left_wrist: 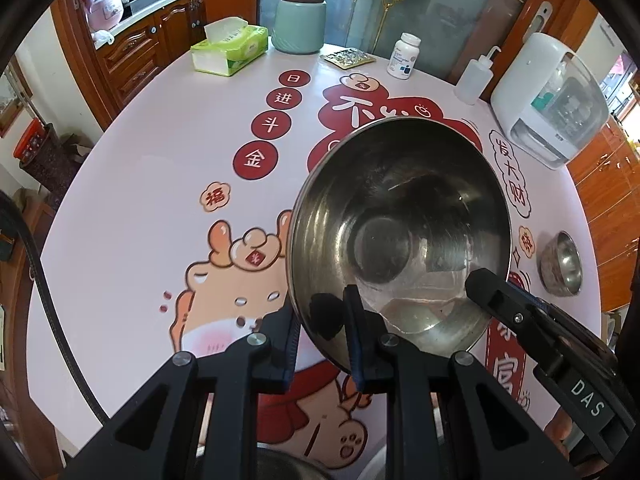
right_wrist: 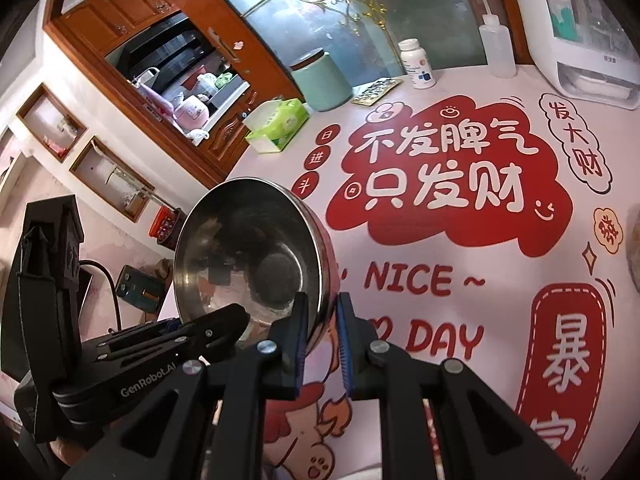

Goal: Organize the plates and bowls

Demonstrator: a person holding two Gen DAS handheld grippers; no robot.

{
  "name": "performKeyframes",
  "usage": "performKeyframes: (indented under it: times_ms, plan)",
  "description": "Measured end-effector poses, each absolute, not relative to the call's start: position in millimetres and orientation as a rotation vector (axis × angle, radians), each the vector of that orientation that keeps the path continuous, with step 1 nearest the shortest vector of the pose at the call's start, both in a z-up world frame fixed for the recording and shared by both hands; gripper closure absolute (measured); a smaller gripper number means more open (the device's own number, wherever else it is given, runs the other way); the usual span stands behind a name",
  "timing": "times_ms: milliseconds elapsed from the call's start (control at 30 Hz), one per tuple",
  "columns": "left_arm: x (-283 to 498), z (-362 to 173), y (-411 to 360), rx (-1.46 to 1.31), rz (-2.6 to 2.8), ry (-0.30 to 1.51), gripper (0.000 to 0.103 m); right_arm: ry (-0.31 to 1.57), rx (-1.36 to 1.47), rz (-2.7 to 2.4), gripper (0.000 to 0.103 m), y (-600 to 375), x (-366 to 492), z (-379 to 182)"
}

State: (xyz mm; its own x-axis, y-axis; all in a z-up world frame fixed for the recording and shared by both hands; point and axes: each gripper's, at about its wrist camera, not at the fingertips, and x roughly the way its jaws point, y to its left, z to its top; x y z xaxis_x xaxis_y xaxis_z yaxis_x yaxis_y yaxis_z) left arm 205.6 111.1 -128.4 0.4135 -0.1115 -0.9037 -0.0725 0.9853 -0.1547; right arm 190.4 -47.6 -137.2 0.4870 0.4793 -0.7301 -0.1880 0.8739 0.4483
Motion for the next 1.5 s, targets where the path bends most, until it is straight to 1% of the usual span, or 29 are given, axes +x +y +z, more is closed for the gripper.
performKeyframes:
  times_ms: [333,700,1033,1500]
  plan:
    - [157.7,-117.9,127.6,-0.18,-0.028,1.136,0.084,0.995,0.287,0.433,0.089,-28.6,150.4,-129.4]
    - [101.8,-120.1,153.4,-0.201,-0.004,1.149,0.084,1.037,0.248,0.492,0.089,-3.1,107.9,-129.5]
    - [49.7,-131.2,177.5,-0.231,0.013,1.181,0.083,1.107,0.207,0.56,0.089,19.3,76.1,-137.1]
    - [9.4,-164.2,188.1,-0.275,0.006,1.292,0.081,1.264,0.139,0.587,0.089,31.9,47.8,-162.0]
